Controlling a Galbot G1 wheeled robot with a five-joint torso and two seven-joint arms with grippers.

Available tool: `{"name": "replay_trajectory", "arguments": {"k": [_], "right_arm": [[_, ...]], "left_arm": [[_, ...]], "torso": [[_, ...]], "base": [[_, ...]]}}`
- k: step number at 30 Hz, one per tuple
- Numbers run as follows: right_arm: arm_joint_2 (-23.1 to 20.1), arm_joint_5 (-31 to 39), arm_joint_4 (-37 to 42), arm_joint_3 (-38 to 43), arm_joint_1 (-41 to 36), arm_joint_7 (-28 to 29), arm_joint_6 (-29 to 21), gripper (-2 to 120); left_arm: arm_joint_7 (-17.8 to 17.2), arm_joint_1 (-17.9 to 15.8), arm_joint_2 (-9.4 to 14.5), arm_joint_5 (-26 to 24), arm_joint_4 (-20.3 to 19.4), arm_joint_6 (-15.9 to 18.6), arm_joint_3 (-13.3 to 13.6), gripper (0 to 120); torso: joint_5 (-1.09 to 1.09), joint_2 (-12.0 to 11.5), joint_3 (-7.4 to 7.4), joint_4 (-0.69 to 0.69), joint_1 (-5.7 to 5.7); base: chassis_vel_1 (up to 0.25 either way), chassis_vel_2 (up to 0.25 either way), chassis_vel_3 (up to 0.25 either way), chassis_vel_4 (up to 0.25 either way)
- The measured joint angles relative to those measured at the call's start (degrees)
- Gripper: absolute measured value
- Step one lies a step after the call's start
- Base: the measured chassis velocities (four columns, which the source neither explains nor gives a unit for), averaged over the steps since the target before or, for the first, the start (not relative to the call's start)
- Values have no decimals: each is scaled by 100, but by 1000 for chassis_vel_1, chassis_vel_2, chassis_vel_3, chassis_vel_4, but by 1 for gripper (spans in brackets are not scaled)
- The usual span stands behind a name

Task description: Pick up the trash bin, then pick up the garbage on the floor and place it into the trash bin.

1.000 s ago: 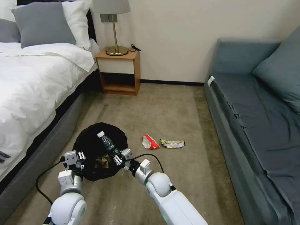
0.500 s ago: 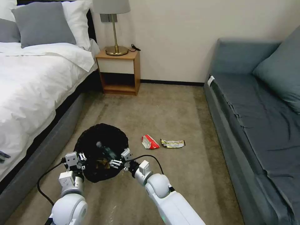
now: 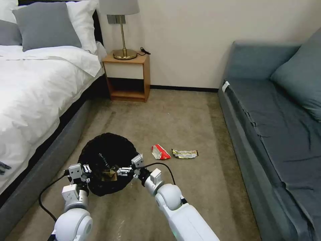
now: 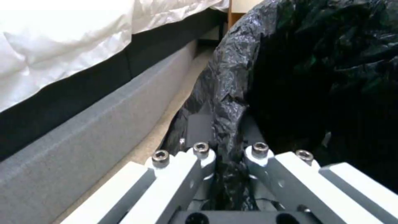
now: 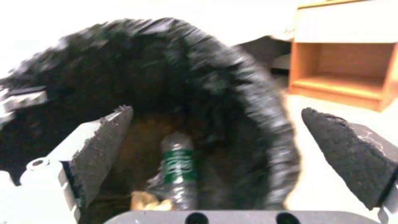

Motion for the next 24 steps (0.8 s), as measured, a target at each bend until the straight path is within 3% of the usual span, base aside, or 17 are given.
{"name": "replay_trajectory", "arguments": {"k": [24], "right_arm": [[-616, 315, -154, 1335, -139, 1138, -44, 100]], "left_arm": [[-11, -103, 236, -282, 201, -173, -91, 2]], "torso": [[1, 0, 0, 0, 0]], "base": [[0, 0, 0, 0]]}}
